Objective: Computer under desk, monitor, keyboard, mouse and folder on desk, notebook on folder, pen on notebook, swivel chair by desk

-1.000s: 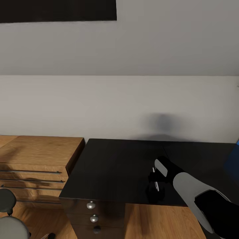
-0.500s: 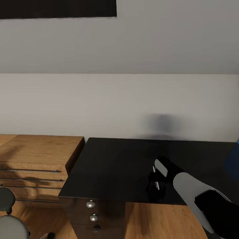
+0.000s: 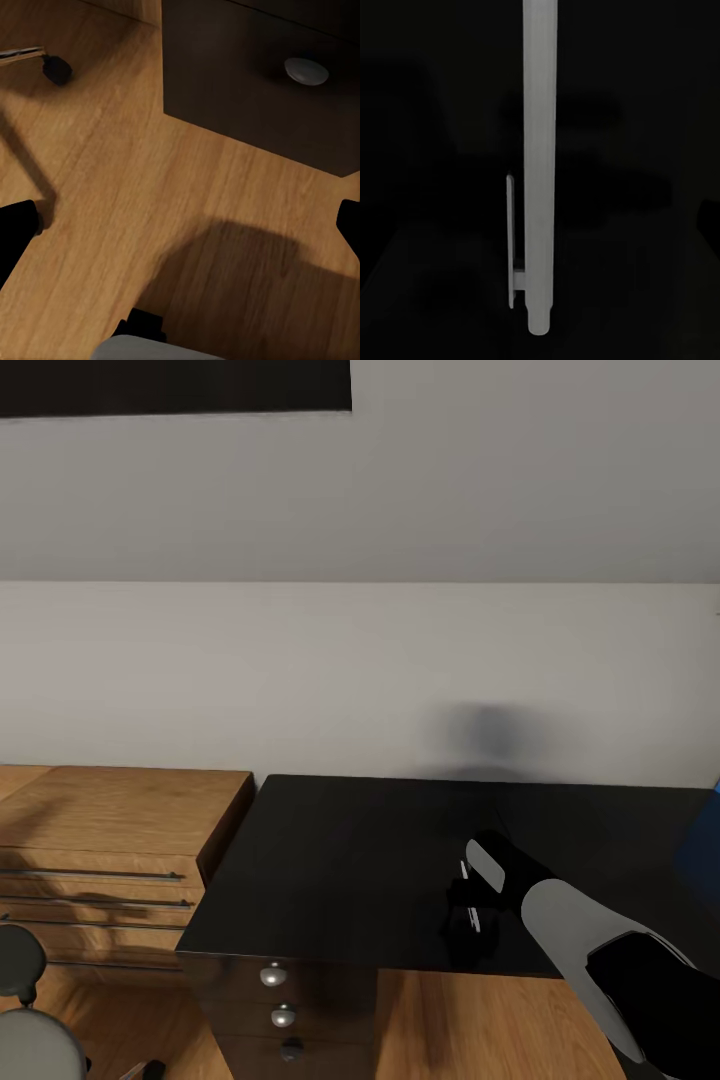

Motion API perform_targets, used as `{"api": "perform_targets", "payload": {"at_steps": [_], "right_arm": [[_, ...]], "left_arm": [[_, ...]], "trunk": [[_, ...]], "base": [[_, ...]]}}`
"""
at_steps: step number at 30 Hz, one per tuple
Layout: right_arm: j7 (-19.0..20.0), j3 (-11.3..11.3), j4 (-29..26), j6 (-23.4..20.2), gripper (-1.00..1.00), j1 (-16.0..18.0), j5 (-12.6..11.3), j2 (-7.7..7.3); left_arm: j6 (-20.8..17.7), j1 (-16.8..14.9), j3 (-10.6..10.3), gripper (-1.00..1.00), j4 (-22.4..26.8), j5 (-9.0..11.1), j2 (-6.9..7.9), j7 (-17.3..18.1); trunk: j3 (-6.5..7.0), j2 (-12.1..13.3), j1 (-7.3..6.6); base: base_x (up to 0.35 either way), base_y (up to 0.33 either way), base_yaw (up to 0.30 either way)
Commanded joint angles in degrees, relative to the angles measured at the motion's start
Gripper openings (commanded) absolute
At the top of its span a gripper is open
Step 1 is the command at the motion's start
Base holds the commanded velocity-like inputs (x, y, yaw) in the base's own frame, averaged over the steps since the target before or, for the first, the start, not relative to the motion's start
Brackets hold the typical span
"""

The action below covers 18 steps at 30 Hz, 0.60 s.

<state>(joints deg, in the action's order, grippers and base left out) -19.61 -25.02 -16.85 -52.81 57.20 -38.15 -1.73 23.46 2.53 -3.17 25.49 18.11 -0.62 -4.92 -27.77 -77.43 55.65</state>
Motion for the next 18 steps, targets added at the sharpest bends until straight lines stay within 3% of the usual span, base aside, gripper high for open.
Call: {"api": "perform_targets", "payload": {"at_steps": [1,12,13,18], "right_arm": [[-0.40,-0.38,-0.12,-0.19,1.00,0.02,-0.61,-0.04],[-0.42,-0.38,-0.12,-0.15,1.00,0.02,-0.61,-0.04],[-0.42,-0.38,-0.12,-0.14,-1.00,0.02,-0.61,-0.06],[-0.42,-0.34,-0.12,-0.11,-1.00,0.02,-0.58,-0.10]], "left_arm": [[0.10,0.02,-0.34,1.00,0.10,0.08,0.02,-0.52],[0.09,0.02,-0.34,1.00,0.11,0.08,0.08,-0.51],[0.09,0.02,-0.34,1.00,0.13,0.08,0.08,-0.51],[0.09,0.02,-0.34,1.00,0.12,0.08,0.08,-0.51]], "trunk": [[-0.05,-0.03,0.00],[-0.05,-0.03,0.00],[-0.05,-0.03,0.00],[-0.05,-0.03,0.00]], "base": [[0.000,0.000,0.000],[0.000,0.000,0.000],[0.000,0.000,0.000],[0.000,0.000,0.000]]}}
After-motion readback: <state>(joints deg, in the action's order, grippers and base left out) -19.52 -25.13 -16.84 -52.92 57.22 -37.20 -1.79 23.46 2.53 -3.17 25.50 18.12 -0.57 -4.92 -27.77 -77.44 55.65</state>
